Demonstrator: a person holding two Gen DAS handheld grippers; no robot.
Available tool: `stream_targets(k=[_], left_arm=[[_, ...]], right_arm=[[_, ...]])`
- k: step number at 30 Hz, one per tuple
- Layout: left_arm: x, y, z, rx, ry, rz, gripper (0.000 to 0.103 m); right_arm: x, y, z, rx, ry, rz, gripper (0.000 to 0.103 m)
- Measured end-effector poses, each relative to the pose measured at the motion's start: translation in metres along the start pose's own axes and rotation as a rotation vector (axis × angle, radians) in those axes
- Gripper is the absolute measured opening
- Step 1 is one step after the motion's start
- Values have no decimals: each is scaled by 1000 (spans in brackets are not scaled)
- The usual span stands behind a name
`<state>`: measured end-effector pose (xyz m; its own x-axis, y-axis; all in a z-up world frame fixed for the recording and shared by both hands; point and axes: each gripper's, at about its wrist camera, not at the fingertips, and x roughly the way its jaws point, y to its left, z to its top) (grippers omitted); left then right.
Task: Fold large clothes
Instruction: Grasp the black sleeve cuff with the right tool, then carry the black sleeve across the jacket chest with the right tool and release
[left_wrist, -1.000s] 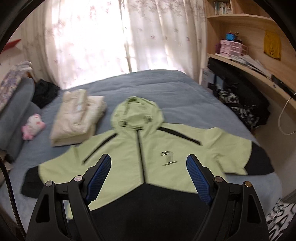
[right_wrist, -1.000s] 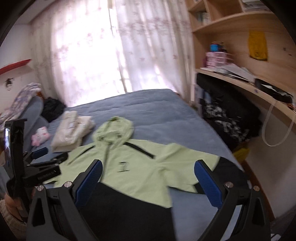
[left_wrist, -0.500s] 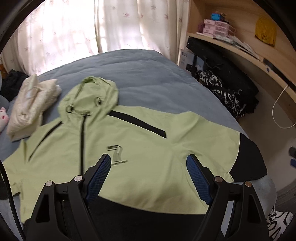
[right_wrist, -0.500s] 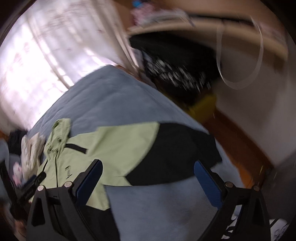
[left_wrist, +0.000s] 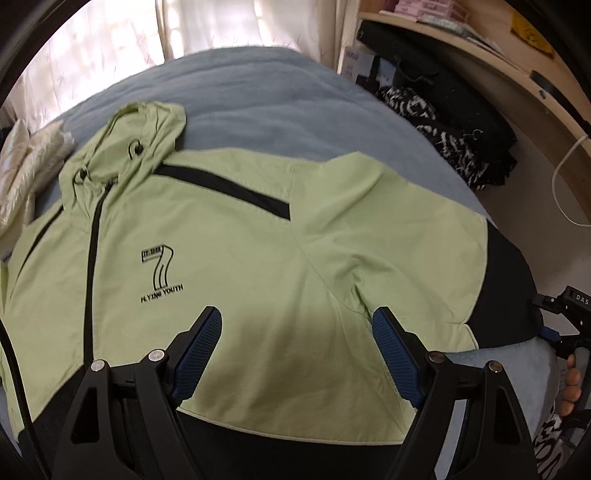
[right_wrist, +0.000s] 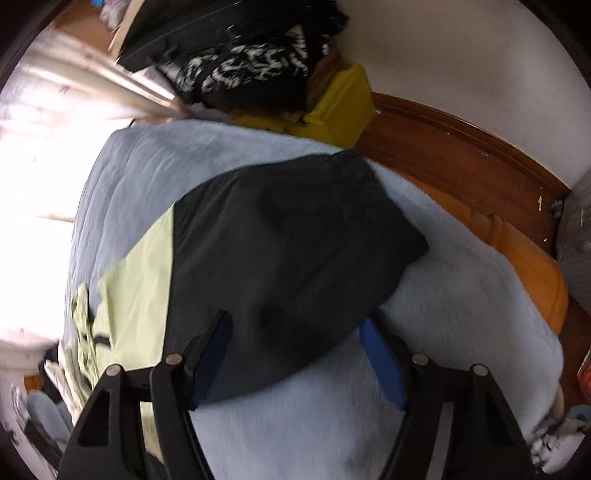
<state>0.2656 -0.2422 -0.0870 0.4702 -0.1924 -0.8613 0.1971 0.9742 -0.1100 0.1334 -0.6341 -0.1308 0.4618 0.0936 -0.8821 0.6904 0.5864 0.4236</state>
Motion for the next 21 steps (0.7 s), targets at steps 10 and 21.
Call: stream_targets(k=[10, 21], left_arm=[[-12, 50, 3, -146, -26, -11, 81], [-64, 153, -24, -316, -115, -12, 79]], right_arm=[[-22, 34, 0, -75, -250, -48, 11], [-92, 251, -133, -705, -352, 319, 10]])
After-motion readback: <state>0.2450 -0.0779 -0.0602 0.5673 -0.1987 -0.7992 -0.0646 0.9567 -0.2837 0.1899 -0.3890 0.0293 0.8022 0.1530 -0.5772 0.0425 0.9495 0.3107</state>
